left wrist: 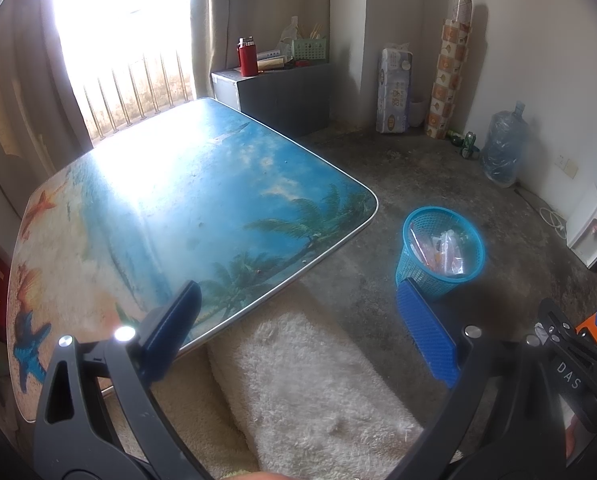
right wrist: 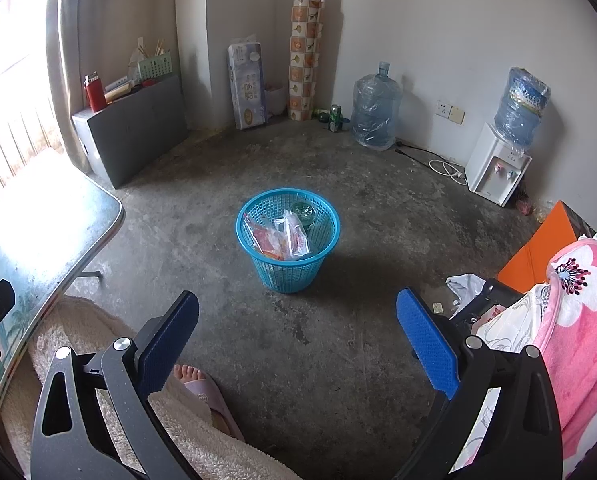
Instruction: Collect trash
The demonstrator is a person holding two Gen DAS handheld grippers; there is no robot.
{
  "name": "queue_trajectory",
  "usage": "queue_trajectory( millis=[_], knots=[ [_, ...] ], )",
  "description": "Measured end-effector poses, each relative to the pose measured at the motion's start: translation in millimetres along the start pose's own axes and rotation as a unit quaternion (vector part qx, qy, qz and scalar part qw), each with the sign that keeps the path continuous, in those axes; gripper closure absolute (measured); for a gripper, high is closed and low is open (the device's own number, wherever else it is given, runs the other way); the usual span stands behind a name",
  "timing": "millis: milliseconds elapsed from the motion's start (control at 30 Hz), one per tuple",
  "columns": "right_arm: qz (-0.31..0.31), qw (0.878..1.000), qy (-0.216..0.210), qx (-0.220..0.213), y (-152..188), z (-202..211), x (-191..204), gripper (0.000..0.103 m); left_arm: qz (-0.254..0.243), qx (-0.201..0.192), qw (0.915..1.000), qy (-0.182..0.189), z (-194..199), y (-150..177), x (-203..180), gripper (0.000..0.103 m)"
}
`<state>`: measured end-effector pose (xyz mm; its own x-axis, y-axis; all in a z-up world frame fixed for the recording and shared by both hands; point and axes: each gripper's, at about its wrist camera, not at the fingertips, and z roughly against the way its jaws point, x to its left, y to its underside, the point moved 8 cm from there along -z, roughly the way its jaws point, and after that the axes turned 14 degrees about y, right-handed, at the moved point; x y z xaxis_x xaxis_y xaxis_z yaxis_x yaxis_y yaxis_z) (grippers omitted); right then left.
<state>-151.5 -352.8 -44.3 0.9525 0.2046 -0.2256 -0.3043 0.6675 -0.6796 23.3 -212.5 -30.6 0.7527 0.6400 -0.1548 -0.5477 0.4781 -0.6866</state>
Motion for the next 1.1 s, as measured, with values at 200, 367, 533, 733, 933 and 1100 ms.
queue_trajectory(
  millis=[200, 367, 533, 733, 933, 1100],
  knots=[
    [-0.002, 1.000, 0.001, 0.000, -0.3, -1.1, -1.4, 0.007, 0.000, 0.000, 1.0000, 0.000, 0.0, 0.0, 0.2, 0.009],
    [-0.002, 1.000, 0.002, 0.001, 2.0, -0.9, -1.6, 0.007, 0.000, 0.000, 1.0000, 0.000, -0.1, -0.1, -0.2, 0.009],
    [-0.003, 1.000, 0.002, 0.001, 2.1, -1.0, -2.0, 0.007, 0.000, 0.000, 1.0000, 0.000, 0.2, 0.2, 0.9, 0.009],
    [-0.002, 1.000, 0.002, 0.001, 1.7, -1.1, -1.8, 0.007, 0.000, 0.000, 1.0000, 0.000, 0.1, 0.2, 1.2, 0.009],
    [-0.003, 1.000, 0.002, 0.001, 1.7, -1.2, -1.7, 0.007, 0.000, 0.000, 1.0000, 0.000, 0.1, 0.1, 0.7, 0.009],
    [-0.002, 1.000, 0.001, 0.001, 1.5, -1.1, -1.4, 0.007, 0.001, 0.001, 1.0000, 0.000, -0.1, 0.3, 0.5, 0.009]
  ],
)
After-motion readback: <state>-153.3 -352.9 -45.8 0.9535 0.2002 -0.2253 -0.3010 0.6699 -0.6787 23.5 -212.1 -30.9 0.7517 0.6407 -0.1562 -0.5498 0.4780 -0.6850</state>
